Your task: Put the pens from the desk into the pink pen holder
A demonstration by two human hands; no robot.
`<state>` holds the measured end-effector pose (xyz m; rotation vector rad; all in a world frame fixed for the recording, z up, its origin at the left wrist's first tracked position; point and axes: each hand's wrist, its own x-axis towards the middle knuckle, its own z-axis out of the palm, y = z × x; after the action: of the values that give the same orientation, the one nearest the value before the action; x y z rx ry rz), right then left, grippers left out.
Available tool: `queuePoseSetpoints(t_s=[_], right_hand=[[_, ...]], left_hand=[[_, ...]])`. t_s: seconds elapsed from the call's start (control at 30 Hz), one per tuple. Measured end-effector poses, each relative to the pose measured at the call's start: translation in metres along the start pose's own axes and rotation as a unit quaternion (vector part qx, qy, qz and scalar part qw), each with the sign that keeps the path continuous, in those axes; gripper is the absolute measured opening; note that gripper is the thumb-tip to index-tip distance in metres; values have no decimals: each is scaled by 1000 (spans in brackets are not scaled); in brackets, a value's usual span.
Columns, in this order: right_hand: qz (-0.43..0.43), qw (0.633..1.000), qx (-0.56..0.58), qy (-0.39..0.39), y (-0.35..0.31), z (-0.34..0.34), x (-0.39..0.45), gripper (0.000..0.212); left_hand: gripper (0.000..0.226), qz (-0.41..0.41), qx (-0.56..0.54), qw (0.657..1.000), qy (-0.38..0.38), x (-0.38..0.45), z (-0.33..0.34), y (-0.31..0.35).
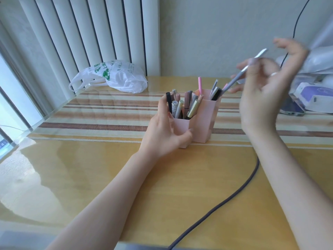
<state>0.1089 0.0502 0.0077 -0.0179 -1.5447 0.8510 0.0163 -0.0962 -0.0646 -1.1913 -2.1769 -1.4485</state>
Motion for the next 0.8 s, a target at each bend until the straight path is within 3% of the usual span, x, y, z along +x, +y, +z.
queuePoseSetpoints(t_s=[0.07, 0.13, 0.2, 0.33, 0.8], right_hand=[[21, 996, -54, -64, -1, 4, -3, 21], [-24, 983, -133, -125, 12, 3, -4, 4], [-91, 966, -191, -149, 20, 4, -5, 15], [-108, 958, -221, -146, 22, 10, -9, 27], [-50, 967, -186, -167, 25, 7, -13, 27]], left_hand=[[83, 3, -4, 1000, -7, 0, 0, 1], [82, 3, -4, 1000, -9, 0, 0, 1], [83, 2, 2, 1000, -7, 0, -1, 2], [86, 4, 1, 1000, -10, -2, -1, 3], [89, 30, -7, 999, 16, -1, -6, 1]])
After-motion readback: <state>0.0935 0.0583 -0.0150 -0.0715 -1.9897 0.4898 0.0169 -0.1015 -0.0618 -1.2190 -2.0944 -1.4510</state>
